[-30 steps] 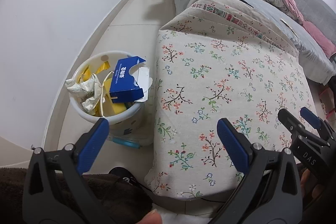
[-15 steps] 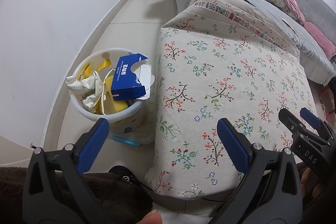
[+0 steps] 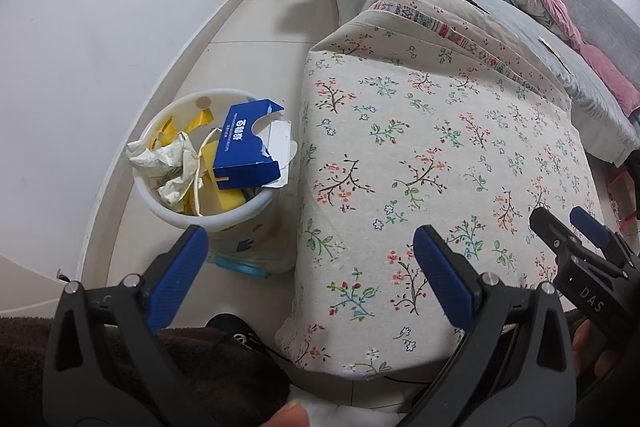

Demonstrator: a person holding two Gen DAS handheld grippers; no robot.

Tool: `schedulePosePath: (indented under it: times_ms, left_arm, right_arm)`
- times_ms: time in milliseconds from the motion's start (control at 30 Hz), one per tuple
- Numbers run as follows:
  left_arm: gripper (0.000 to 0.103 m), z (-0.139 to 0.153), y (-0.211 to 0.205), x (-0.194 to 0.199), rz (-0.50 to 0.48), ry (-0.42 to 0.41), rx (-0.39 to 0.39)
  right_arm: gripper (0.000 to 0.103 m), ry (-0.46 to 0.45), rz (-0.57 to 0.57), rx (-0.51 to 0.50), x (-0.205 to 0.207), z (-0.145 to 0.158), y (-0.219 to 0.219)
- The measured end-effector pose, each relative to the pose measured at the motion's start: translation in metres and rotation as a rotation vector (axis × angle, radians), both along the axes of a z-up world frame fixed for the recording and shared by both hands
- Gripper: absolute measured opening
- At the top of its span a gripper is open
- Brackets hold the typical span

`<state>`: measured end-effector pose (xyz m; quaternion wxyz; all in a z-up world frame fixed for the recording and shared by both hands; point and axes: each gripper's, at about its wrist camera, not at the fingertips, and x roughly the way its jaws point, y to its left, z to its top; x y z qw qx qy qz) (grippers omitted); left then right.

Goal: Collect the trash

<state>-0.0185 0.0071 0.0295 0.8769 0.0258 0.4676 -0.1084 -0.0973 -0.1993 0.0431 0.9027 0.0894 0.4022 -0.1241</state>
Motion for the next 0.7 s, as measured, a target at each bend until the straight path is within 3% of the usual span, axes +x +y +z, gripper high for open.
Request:
schedulePosePath:
  times_ms: [700]
  left_arm:
    - [0.102, 0.0002, 0.0011, -0.0001, 0.002, 0.000, -0.002]
  right_arm:
    - [0.086, 0.002, 0.001, 0.006, 0.0005, -0.0008, 0.0011]
